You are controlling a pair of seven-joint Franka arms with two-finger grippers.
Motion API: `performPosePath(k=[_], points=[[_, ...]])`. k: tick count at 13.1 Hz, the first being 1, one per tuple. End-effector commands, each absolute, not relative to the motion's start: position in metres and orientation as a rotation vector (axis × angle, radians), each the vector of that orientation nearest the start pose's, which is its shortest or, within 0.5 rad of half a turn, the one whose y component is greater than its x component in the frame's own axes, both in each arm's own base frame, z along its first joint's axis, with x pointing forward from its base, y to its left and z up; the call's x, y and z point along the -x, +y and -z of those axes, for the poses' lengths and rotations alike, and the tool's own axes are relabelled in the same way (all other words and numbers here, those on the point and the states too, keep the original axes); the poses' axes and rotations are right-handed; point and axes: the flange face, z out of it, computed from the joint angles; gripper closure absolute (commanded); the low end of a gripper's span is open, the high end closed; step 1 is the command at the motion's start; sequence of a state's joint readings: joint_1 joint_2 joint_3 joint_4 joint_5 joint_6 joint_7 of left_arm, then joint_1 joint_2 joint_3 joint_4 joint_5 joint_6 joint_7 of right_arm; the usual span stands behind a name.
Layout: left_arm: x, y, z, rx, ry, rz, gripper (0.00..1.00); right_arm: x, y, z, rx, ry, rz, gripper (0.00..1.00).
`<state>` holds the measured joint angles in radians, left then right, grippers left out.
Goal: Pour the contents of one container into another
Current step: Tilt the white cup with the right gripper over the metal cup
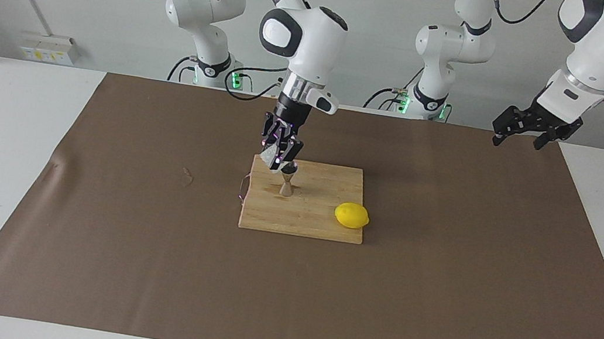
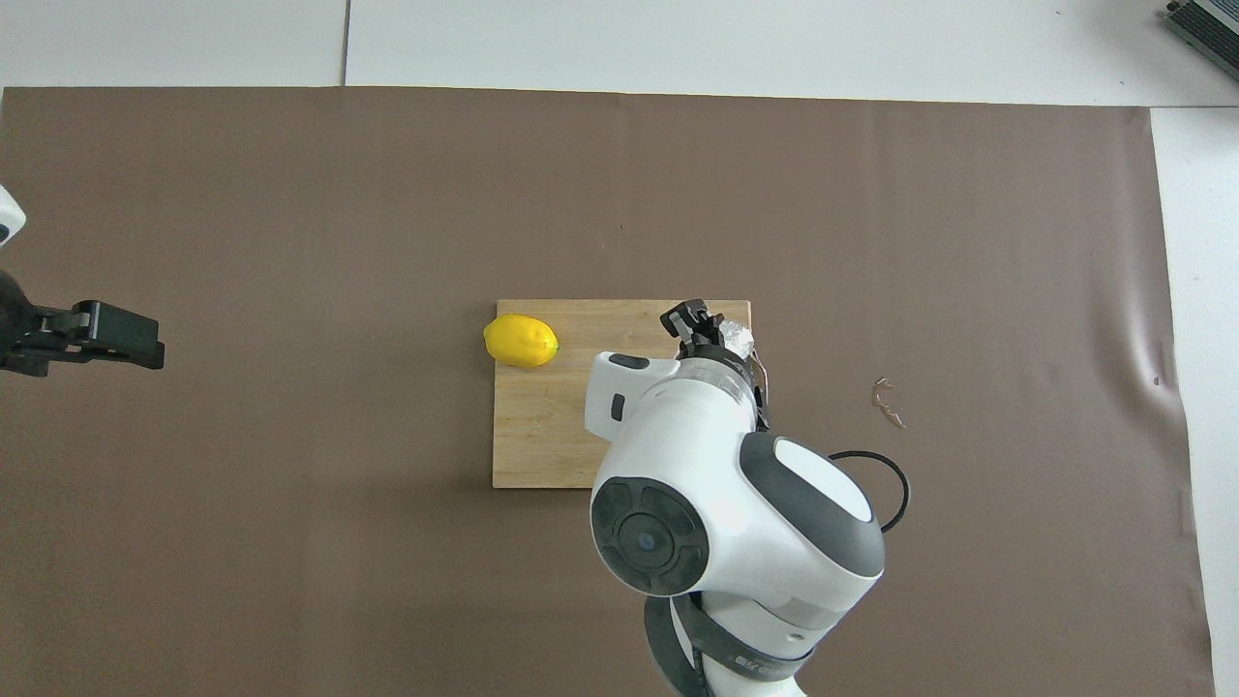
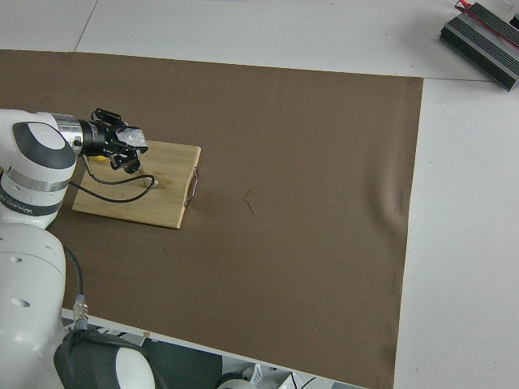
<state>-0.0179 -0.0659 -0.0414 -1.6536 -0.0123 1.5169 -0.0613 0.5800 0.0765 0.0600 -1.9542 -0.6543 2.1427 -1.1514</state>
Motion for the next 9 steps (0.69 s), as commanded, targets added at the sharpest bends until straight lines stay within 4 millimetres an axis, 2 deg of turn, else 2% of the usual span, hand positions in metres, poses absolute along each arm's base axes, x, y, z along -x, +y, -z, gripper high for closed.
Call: performPosePath(k=[1, 9], points=[[-0.5203, -0.0308, -0.6204, 3.127, -0.008, -0.114, 0.00, -0.4866, 0.3325, -0.4622, -1.203, 2.209, 0.058, 1.00], [-0.5203, -0.0316, -0.6211, 3.127, -0.005, -0.112, 0.00, -0.4810, 0.3401, -0.4674, -1.139, 2.187, 0.091, 1.00]])
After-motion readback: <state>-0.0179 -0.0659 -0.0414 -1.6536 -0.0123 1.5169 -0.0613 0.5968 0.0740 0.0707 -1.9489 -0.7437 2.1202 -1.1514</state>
